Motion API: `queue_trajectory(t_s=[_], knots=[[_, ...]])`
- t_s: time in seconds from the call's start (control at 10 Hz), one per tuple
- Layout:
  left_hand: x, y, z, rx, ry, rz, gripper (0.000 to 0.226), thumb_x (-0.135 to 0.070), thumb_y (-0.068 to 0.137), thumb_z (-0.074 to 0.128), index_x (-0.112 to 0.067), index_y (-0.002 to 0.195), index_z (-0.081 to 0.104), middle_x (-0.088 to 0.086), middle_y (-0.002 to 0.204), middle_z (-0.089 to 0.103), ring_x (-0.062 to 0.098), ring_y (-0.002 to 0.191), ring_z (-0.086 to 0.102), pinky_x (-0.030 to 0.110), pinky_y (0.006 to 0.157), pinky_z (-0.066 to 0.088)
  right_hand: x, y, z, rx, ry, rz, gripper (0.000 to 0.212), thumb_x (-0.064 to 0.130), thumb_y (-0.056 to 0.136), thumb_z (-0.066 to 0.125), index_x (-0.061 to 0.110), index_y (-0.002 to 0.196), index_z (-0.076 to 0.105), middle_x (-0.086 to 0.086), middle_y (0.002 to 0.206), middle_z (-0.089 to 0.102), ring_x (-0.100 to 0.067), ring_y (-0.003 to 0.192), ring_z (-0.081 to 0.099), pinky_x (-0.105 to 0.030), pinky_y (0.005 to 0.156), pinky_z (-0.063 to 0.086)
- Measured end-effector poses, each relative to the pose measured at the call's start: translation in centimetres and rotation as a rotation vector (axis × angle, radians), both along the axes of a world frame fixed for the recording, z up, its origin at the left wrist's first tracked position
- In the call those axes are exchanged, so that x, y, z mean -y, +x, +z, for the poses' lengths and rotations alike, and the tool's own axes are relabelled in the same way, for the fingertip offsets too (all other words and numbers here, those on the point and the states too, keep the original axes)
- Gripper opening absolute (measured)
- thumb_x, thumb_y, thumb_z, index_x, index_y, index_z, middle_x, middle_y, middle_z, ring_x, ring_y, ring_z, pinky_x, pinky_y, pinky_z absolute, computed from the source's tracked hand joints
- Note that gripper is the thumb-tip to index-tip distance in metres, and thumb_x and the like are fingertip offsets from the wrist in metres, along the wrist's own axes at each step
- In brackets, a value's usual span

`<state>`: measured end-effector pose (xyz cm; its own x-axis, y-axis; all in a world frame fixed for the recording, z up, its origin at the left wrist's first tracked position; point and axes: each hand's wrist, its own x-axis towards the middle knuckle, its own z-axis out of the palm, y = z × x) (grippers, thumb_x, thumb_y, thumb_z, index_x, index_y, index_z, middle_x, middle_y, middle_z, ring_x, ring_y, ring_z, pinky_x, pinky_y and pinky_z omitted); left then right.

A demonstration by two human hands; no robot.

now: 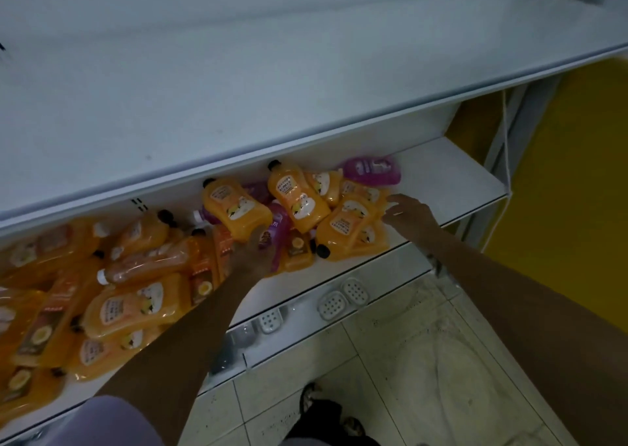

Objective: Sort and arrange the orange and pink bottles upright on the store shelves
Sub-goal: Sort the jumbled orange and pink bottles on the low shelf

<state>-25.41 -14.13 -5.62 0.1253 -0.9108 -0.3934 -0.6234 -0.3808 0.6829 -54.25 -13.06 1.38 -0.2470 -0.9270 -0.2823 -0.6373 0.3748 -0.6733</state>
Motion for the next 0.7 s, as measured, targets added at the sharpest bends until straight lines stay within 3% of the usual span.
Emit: queue_trajectory(t_s=[0.1,0.2,0.3,0.4,0.5,0.6,0.7], knots=[[0.6,-0.1,-0.4,0.155,-0.032,-0.003,0.054,-0.043,0.091,0.051,-0.027,0.139,0.032,0.02,0.135,0.043,0.042,0.12,0.046,0.046,0.095,0.04,1.3,0.2,-0.3,-0.034,0.052,0.064,0.04,0.014,0.093,0.054,0.009,0.132,0.049,-0.013,0.127,0.057,-0.024,0.116,0.054,-0.011,0.082,0.042],[-0.4,-1.0,0.9,0.144,0.003,0.086,0.057,-0.043,0.093,0.048,-0.026,0.142,0.025,0.021,0.143,0.03,0.043,0.128,0.035,0.049,0.104,0.035,2.5,0.2,0.2,-0.11,0.051,0.137,0.041,0.013,0.09,0.056,0.008,0.131,0.051,-0.015,0.13,0.056,-0.03,0.118,0.052,-0.035,0.101,0.041],[-0.8,-1.5,0.9,0.003,-0.086,0.275,0.056,-0.036,0.093,0.052,-0.016,0.139,0.027,0.02,0.136,0.041,0.04,0.123,0.043,0.048,0.103,0.038,3.8,0.6,1.0,-0.177,0.023,0.211,0.033,0.01,0.091,0.053,0.004,0.123,0.058,-0.013,0.132,0.055,-0.029,0.118,0.052,-0.028,0.097,0.041],[-0.8,-0.5,1.5,-0.224,-0.039,0.575,0.062,-0.034,0.095,0.05,-0.007,0.143,0.021,0.019,0.134,0.047,0.037,0.119,0.049,0.04,0.096,0.041,4.7,2.7,1.2,-0.128,-0.039,0.27,0.015,0.005,0.087,0.055,0.005,0.1,0.063,-0.011,0.102,0.06,-0.022,0.096,0.055,-0.02,0.07,0.04],[-0.8,0.9,1.4,-0.32,0.027,0.718,0.076,-0.039,0.09,0.057,-0.005,0.145,0.019,0.017,0.136,0.045,0.036,0.123,0.047,0.041,0.098,0.041,5.7,5.2,-0.3,-0.071,-0.073,0.367,0.014,0.006,0.086,0.055,0.011,0.097,0.062,-0.007,0.098,0.06,-0.019,0.092,0.057,-0.022,0.064,0.038],[-1.3,0.2,0.9,-0.36,-0.001,0.644,0.104,-0.033,0.079,0.072,-0.009,0.148,-0.002,0.016,0.145,0.036,0.035,0.131,0.04,0.047,0.105,0.036,6.5,6.8,-1.3,-0.086,-0.089,0.441,0.028,0.01,0.09,0.055,0.006,0.117,0.058,-0.008,0.107,0.06,-0.022,0.101,0.057,-0.027,0.077,0.045],[-1.3,-1.8,-0.1,-0.282,-0.027,0.631,0.121,-0.029,0.07,0.081,-0.009,0.147,-0.011,0.016,0.147,0.035,0.033,0.133,0.039,0.046,0.106,0.036,7.7,5.8,-2.5,-0.086,-0.102,0.446,0.023,0.011,0.09,0.053,0.007,0.112,0.059,-0.005,0.105,0.06,-0.022,0.1,0.058,-0.033,0.08,0.047]])
